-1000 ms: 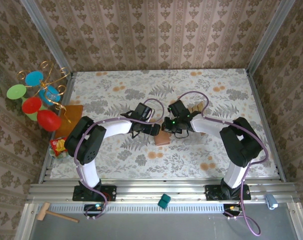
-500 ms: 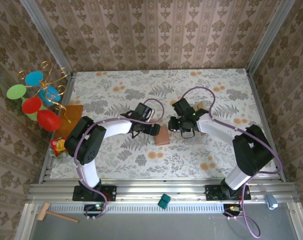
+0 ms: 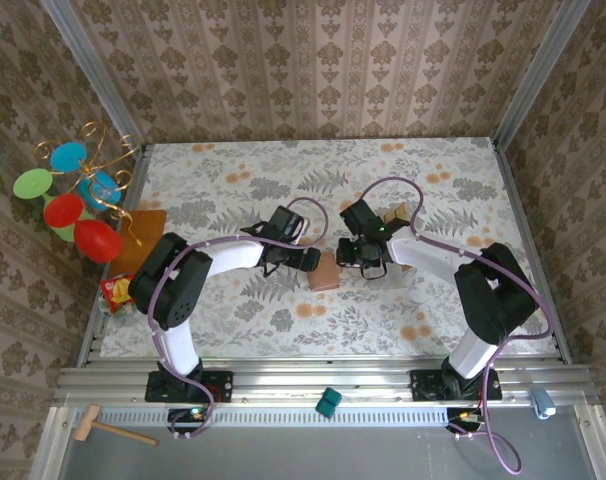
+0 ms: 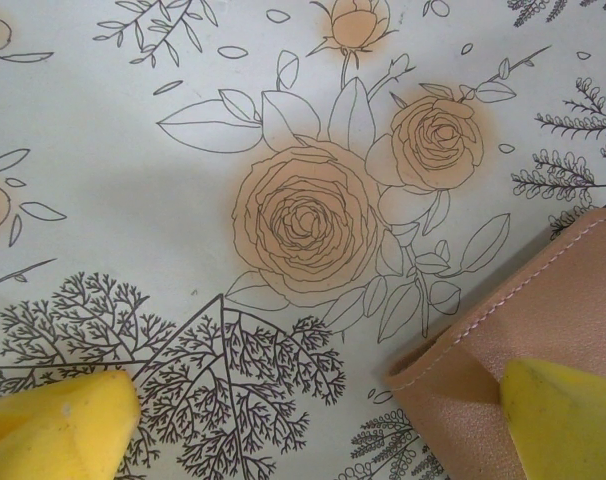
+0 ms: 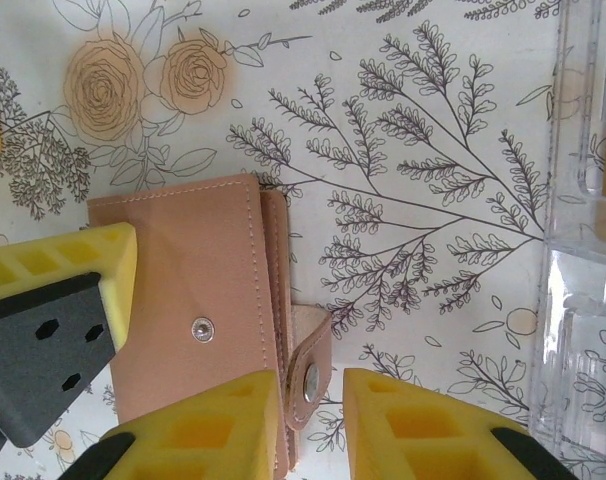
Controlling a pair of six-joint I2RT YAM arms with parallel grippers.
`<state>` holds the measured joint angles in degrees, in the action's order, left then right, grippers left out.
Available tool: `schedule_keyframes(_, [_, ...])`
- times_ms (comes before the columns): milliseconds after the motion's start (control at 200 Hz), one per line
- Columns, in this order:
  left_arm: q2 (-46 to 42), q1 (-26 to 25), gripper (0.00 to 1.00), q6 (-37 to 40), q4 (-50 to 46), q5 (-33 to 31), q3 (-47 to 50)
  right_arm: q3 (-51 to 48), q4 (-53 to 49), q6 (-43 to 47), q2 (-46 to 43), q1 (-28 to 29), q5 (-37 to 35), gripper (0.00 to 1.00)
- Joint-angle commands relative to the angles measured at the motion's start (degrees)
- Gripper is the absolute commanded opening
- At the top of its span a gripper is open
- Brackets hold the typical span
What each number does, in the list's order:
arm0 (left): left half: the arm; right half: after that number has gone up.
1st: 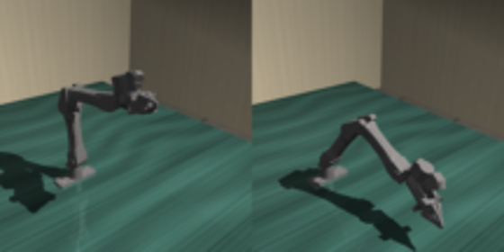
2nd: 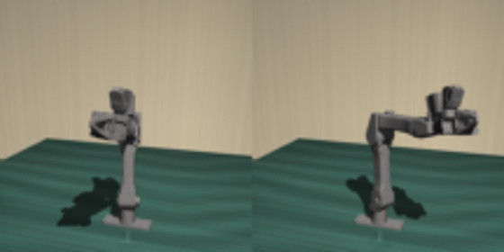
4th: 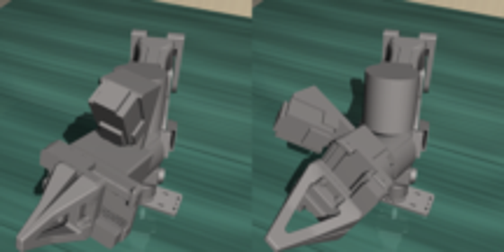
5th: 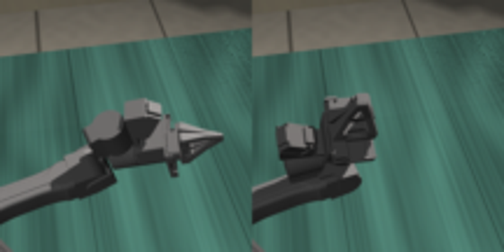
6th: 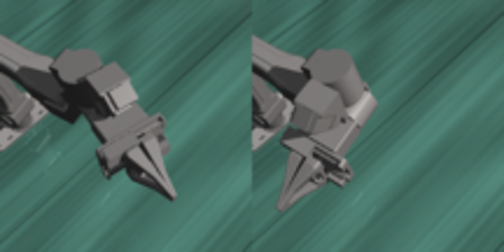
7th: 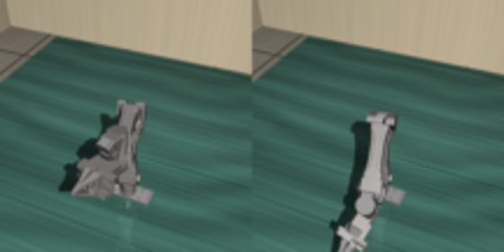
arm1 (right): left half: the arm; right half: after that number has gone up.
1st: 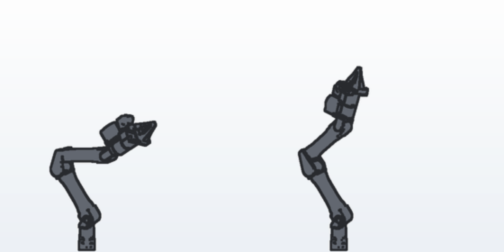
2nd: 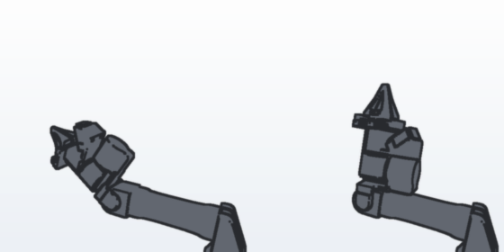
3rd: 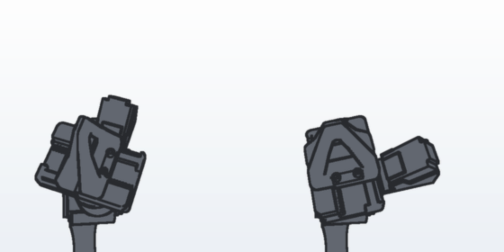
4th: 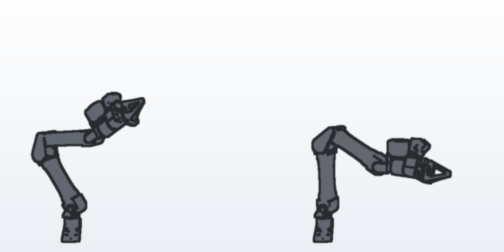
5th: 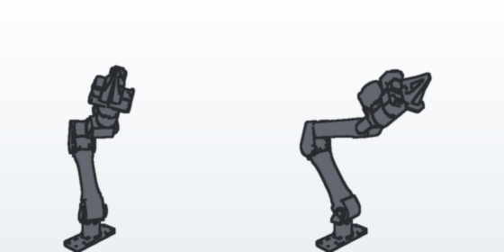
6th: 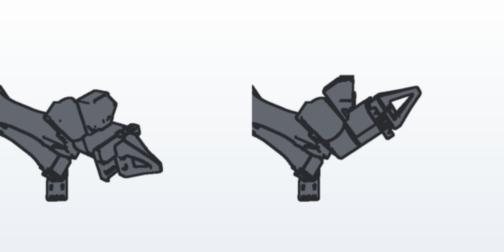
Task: Put the credit cards into the card holder
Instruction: Close the button on the card holder.
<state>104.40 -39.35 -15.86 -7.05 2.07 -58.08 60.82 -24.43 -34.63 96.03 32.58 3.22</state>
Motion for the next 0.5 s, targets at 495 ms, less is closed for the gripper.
schedule_keyframes(495, [2.8,0.3,0.96,-1.3,-3.3,0.7,3.1,1.8,-0.6,0.4,1.3,0.5,-1.1,0.15])
